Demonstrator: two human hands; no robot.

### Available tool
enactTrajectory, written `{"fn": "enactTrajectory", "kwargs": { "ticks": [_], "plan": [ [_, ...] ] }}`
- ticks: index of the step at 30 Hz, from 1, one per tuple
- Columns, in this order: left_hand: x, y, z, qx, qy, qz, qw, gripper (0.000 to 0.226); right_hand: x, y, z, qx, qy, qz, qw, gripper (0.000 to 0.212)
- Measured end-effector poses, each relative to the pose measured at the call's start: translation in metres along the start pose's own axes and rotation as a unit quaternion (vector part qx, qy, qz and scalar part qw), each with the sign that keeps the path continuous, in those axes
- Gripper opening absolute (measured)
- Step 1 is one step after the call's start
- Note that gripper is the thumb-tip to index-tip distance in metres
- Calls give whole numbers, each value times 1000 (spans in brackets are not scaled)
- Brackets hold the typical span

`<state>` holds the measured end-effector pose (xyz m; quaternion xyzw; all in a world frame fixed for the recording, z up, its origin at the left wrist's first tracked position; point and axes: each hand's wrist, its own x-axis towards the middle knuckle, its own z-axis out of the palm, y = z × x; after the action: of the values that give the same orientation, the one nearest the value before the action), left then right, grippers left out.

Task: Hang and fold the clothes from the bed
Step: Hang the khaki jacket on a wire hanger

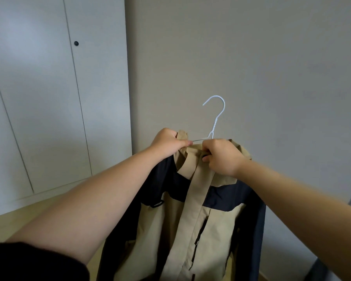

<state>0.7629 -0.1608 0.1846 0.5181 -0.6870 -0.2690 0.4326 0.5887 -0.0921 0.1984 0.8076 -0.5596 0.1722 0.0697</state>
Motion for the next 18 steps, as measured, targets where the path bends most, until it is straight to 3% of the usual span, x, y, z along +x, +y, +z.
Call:
{"fn": "enactTrajectory", "kwargs": {
  "ticks": [3,5,7,8,9,12,14,18],
  "plan": [
    [0,-3,0,-11,11,2,1000,36,-5,3,1,61,10,-17,998,18],
    [0,-6,-1,-34,8,13,999,29,-9,10,-3,146,94,10,985,23],
    [-1,-7,-1,-52,-4,29,998,29,-10,23,-10,198,213,57,955,15],
    [-3,-6,0,-57,-5,34,998,31,-10,29,-15,203,230,77,949,16],
    [-3,-7,1,-62,-6,38,997,31,-9,34,-18,203,203,95,953,23],
    [-3,-5,8,-77,-12,51,996,44,-9,43,-22,204,50,116,971,14],
    [-4,-5,11,-82,-23,54,995,50,-10,45,-21,205,6,110,973,34],
    [-5,-1,10,-88,-56,-2,995,25,-18,47,-18,218,-32,99,970,39]
  ]
}}
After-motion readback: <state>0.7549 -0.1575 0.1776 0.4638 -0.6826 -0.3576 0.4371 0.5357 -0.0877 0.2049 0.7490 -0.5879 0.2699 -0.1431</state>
